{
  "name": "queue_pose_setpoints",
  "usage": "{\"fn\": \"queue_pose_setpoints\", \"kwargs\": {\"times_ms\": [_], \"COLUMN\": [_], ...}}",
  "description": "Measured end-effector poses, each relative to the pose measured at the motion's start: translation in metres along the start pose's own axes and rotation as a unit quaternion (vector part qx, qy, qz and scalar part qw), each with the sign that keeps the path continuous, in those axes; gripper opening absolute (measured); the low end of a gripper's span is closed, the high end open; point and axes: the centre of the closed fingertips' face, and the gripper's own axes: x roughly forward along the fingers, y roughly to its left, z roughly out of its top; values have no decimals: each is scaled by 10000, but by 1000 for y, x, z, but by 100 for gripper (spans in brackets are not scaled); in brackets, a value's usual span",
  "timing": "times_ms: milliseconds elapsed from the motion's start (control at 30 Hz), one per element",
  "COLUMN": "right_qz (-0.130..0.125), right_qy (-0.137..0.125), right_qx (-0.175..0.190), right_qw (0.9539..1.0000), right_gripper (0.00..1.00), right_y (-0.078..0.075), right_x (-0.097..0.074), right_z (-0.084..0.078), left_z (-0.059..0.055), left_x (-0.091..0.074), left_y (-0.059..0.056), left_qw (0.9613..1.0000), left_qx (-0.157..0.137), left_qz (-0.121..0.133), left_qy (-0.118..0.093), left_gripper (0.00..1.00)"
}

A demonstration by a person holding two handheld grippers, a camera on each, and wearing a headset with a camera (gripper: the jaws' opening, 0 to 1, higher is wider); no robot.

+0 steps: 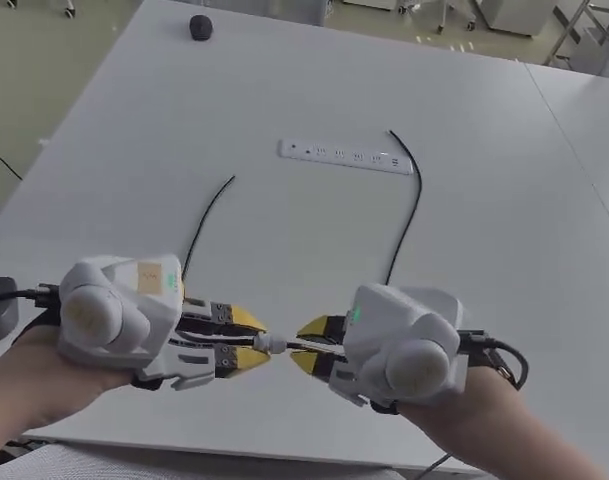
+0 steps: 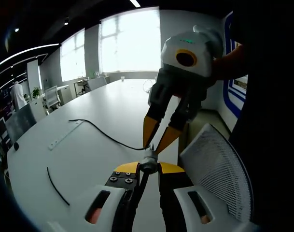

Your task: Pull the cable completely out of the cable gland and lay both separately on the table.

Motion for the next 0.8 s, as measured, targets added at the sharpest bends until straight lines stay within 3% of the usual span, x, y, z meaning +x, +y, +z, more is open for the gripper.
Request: {"fn": "queue_pose_setpoints", "kwargs": {"times_ms": [433,800], "right_qz": [-4,-53], "right_qy": [60,64], "right_qx": [-166,265], "right_qw": [9998,9996], "right_gripper": [0,0], "right_y": [3,2], "right_x": [2,0], "right_z": [0,-7], "left_z": [1,1], "left_x": [3,7], "left_y": [-3,-3], "left_qw": [10000,10000], "left_qx": [40,-12], "left_qz": [6,45], "left_qy": [69,81], "left_gripper": [15,15]}}
